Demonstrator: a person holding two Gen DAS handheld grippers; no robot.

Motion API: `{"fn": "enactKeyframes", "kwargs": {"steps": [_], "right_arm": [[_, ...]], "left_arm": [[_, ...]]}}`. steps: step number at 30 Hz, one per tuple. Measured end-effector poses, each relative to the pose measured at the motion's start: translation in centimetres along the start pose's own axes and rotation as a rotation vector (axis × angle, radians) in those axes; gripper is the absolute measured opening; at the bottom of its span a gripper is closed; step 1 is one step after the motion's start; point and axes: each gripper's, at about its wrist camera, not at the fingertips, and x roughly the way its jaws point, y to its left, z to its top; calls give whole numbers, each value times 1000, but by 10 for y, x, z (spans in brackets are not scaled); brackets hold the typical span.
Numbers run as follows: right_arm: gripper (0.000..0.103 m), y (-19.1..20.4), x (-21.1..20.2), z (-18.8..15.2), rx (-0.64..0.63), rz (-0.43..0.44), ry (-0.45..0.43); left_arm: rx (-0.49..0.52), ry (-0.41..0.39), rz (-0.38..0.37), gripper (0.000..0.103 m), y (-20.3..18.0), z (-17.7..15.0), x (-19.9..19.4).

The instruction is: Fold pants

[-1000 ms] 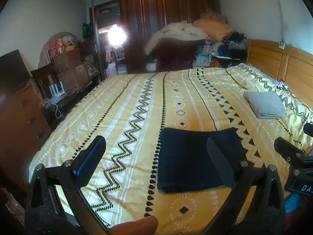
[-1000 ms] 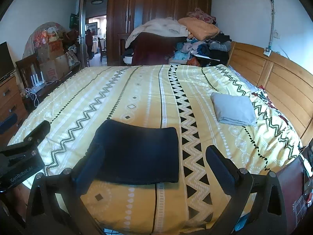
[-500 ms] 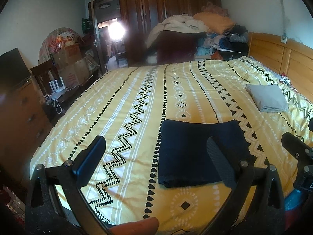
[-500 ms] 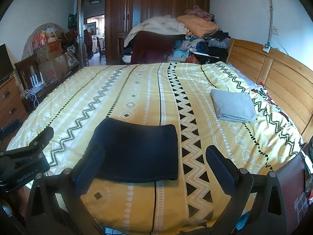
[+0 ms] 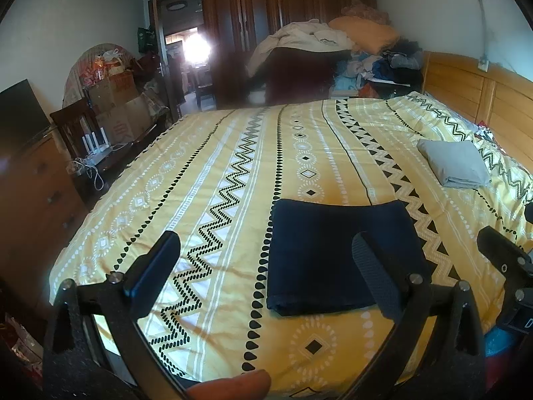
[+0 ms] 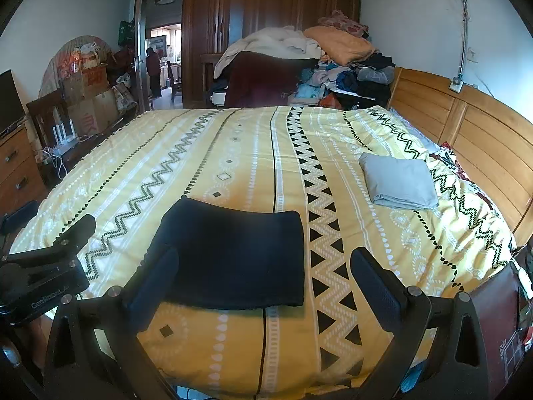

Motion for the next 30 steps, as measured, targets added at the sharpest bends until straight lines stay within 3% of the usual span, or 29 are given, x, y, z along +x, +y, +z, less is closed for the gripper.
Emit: {"fn": "enactKeyframes", "kwargs": {"steps": [18, 30], "right_arm": [[103, 5, 5, -1, -18, 9, 3], [103, 7, 1, -1, -41, -29, -19]], "left_arm": [[-5, 22, -8, 103, 5, -1, 7], [-20, 37, -20, 103, 12, -2, 10]]}}
